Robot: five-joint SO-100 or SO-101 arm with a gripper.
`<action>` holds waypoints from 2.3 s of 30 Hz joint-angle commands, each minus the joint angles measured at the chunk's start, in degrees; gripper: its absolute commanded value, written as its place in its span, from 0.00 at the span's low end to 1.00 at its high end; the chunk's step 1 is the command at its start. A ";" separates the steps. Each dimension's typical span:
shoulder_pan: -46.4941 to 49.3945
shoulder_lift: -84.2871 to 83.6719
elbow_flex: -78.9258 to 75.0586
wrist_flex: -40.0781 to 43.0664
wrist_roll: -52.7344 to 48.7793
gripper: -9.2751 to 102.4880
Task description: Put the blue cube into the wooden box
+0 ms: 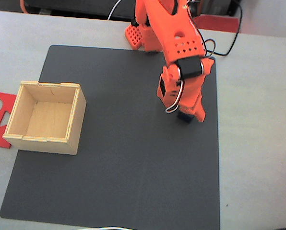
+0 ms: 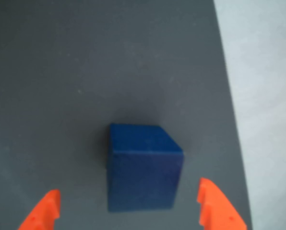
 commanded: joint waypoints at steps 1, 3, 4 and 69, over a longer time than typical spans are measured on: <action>-0.62 -0.09 -2.20 -0.53 0.62 0.42; -1.32 -0.09 -2.20 -0.53 1.05 0.42; -1.67 0.09 -2.29 -0.53 1.32 0.42; 69.70 -28.21 -95.10 20.39 25.40 0.08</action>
